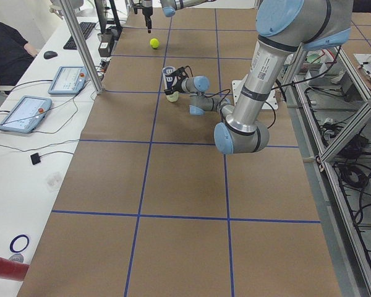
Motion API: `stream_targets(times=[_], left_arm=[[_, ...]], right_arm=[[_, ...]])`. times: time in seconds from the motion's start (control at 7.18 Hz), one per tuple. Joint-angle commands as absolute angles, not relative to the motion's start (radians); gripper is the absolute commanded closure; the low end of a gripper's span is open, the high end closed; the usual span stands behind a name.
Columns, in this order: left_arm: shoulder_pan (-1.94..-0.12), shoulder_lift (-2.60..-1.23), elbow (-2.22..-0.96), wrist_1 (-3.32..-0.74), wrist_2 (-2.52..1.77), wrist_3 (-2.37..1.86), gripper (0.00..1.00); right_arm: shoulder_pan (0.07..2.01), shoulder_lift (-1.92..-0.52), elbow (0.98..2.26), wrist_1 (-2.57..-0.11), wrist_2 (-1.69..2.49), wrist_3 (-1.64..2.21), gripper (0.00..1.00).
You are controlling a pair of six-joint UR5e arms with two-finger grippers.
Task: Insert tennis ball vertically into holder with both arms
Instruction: 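Move the right gripper over the second yellow tennis ball, then lower and close the right gripper on the second yellow ball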
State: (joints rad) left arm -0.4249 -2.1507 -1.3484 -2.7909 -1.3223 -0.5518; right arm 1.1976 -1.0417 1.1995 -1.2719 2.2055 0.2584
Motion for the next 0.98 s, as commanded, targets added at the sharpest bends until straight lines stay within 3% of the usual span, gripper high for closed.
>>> stream_targets(times=[0.0, 0.84], left_arm=[[-0.425, -2.149, -1.345, -2.79, -1.322, -0.551, 0.01], [-0.425, -2.149, -1.347, -2.789, -1.322, -0.549, 0.01]], right_arm=[[1.131, -1.054, 1.161, -1.213, 2.188, 0.291, 0.01], [1.083, -1.078, 1.134, -1.213, 2.141, 0.288, 0.01]])
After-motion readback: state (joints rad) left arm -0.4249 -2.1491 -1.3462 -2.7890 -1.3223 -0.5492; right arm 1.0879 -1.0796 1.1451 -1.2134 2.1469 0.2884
